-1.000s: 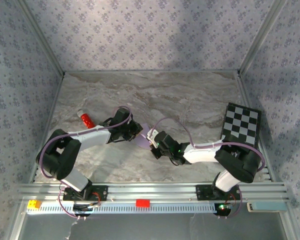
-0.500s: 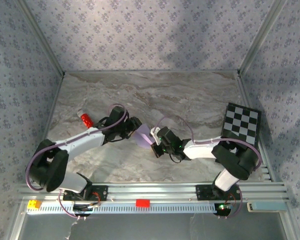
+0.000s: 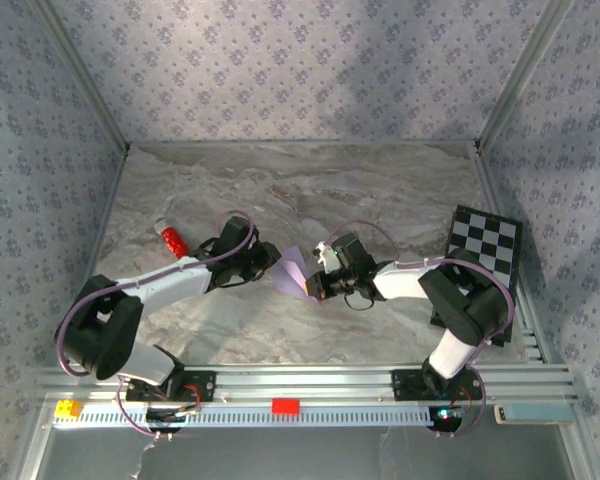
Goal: Fold a paper plane with a square sheet of paper (pick it up from the middle)
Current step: Fourth fold the wing at the center of the table.
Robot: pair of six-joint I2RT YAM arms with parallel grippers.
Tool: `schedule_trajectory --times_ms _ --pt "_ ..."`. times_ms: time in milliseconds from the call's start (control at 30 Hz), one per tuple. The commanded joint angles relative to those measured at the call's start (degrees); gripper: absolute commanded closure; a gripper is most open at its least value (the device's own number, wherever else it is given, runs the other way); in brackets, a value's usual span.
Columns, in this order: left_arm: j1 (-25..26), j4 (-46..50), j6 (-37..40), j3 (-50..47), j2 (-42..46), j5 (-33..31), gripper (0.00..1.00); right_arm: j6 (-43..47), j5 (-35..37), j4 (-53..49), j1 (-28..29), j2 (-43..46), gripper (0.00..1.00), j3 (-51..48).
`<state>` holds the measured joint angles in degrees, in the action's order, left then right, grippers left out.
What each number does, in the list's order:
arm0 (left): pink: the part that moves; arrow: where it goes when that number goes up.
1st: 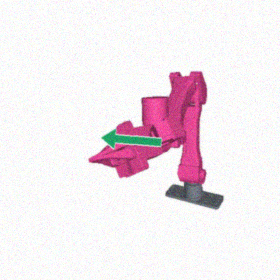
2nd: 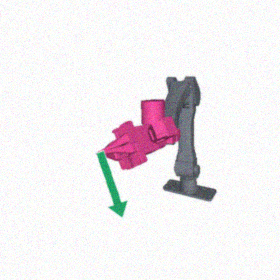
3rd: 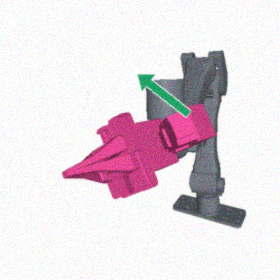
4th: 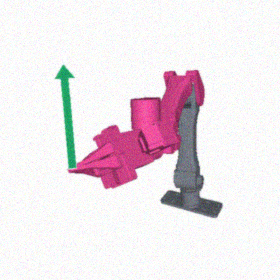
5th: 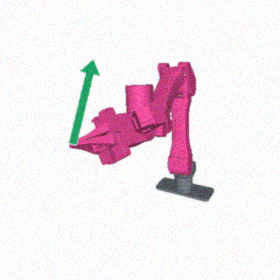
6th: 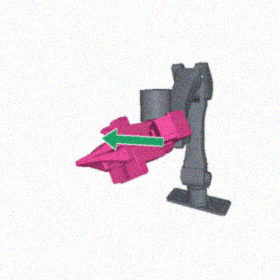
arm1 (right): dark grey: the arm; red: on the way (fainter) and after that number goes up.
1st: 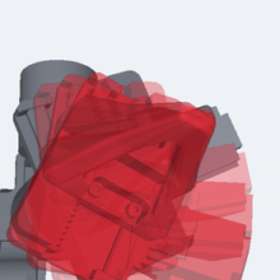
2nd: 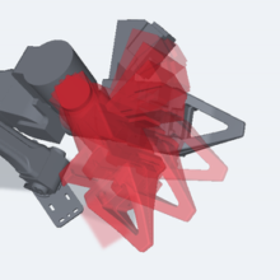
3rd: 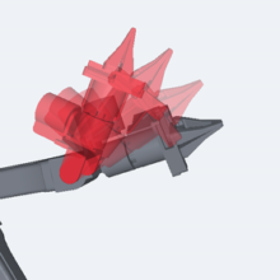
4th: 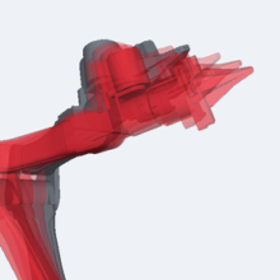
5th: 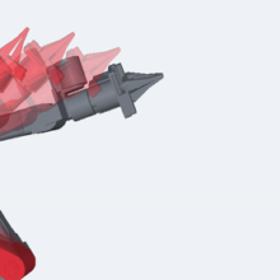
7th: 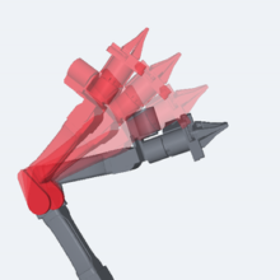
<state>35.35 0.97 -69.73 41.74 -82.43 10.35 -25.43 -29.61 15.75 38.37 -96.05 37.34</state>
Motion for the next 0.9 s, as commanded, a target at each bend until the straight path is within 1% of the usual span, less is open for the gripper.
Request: schedule_trajectory --times_ms 0,167,467,633,867 --pt "0.23 -2.32 -0.12 -0.12 -1.20 1.42 0.72 -4.54 -5.17 1.15 -1.01 -1.52 1.00 1.18" --pt "0.73 -3.35 -0.05 0.28 -3.06 2.09 0.76 -7.64 -7.22 3.91 -2.32 -2.41 1.00 0.32" --pt "1.98 -2.94 -0.39 2.45 -8.01 1.15 0.84 -10.16 -6.43 7.53 -3.46 -2.23 1.00 -2.27" --pt "2.12 -4.01 -0.43 4.00 -10.90 1.52 0.84 -10.16 -6.21 7.28 -3.63 -2.17 1.00 -2.78" --pt "2.61 -1.88 -1.73 4.49 -14.40 0.95 0.91 -11.90 -5.08 7.19 -3.83 -1.54 1.00 -3.60"
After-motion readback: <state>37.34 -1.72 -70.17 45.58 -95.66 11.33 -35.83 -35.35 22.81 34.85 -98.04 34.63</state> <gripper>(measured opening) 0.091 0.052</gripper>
